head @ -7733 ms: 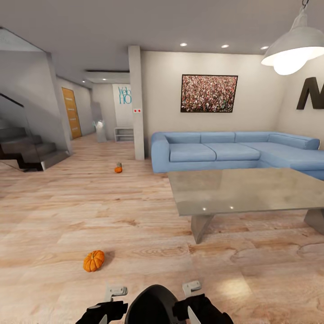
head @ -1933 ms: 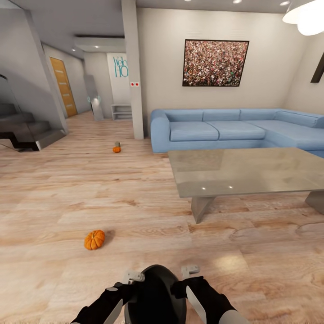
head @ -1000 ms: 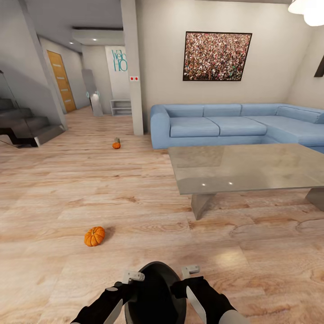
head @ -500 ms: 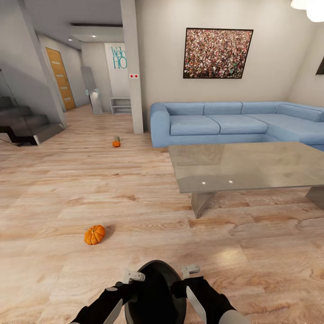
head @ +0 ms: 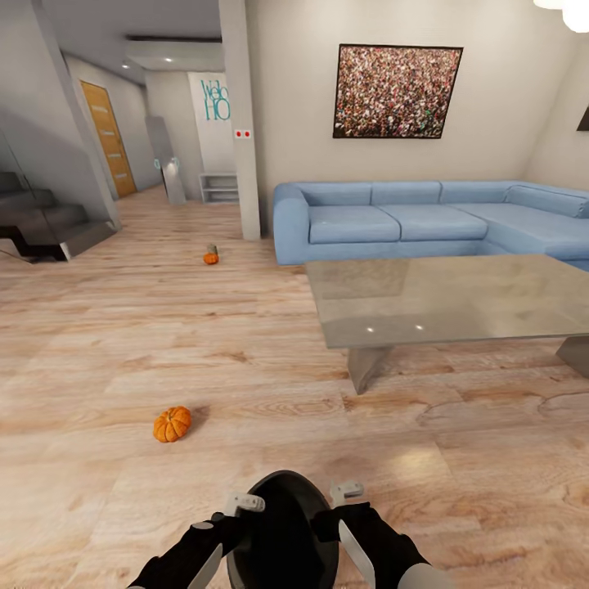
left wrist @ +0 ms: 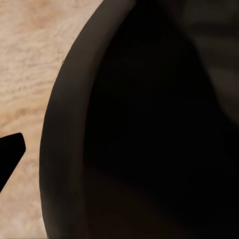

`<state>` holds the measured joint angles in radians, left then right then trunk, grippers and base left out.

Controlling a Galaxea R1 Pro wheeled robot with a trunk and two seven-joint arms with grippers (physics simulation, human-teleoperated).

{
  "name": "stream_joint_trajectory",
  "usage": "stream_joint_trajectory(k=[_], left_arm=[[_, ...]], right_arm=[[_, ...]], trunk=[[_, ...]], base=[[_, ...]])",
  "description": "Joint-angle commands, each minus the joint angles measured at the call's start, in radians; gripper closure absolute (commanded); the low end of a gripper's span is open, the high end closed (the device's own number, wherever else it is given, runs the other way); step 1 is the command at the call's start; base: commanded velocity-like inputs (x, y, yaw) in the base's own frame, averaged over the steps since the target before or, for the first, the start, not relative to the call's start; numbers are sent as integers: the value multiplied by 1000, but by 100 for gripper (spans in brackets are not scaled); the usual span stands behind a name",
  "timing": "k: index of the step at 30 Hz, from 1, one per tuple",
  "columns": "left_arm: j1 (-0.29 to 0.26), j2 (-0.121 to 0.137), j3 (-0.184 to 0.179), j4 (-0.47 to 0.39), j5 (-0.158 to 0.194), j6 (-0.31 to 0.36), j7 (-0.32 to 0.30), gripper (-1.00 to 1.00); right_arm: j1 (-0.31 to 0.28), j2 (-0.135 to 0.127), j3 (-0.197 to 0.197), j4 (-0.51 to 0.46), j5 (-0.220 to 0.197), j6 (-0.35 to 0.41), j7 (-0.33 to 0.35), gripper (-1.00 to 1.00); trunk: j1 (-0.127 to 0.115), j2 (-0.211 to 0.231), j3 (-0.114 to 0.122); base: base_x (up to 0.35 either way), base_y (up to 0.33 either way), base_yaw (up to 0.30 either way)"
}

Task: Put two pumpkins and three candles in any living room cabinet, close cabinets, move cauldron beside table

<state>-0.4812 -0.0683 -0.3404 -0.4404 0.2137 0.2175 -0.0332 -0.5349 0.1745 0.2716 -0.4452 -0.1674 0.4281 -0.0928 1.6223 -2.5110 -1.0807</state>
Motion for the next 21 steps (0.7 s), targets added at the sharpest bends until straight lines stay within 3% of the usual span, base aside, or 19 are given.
stream_joint_trajectory(k=[1, 21], left_arm=[[0, 1, -5, -1, 10, 5, 1, -100], [0, 1, -5, -1, 11, 3, 38, -100]], right_arm=[[0, 0, 5, -1, -11, 4, -10, -100], [0, 0, 4, -1, -11, 4, -10, -100]], trunk=[[0, -1, -5], [0, -1, -5]], base=[[0, 0, 0], [0, 0, 0]])
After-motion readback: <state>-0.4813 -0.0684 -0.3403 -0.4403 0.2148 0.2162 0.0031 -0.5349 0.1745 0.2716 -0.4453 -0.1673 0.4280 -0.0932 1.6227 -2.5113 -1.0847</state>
